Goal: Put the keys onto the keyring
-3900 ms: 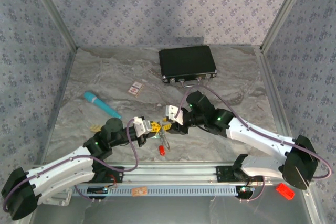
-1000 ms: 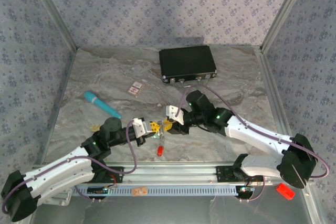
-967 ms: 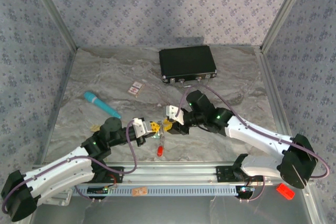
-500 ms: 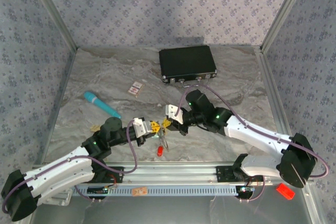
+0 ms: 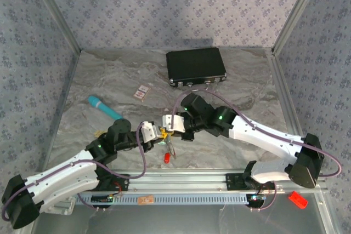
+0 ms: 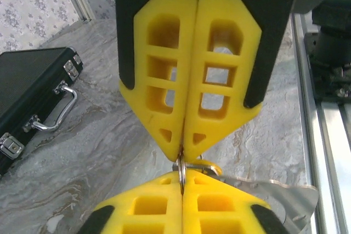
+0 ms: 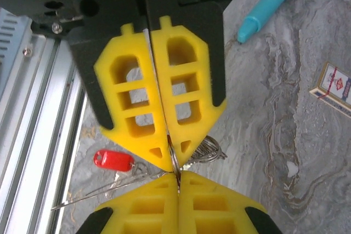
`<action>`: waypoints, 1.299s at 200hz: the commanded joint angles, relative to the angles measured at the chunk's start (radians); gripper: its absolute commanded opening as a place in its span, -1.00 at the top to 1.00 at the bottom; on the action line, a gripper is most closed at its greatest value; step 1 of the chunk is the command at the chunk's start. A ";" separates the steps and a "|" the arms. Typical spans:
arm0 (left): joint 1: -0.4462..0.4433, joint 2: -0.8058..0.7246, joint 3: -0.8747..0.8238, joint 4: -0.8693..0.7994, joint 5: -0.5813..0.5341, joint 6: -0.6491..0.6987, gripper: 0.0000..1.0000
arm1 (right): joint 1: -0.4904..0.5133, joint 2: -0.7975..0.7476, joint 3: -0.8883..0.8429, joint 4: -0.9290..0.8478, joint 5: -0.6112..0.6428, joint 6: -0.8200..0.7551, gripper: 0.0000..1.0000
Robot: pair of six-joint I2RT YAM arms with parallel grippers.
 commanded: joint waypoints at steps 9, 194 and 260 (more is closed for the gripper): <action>-0.003 -0.009 0.026 0.006 0.008 0.009 1.00 | -0.007 -0.037 -0.006 0.008 -0.033 0.009 0.78; -0.003 -0.042 -0.056 0.176 0.017 -0.054 0.82 | -0.102 -0.056 -0.202 0.320 -0.239 0.185 1.00; -0.003 0.013 0.049 -0.041 -0.051 0.001 0.67 | -0.051 0.003 -0.004 -0.018 -0.079 -0.006 1.00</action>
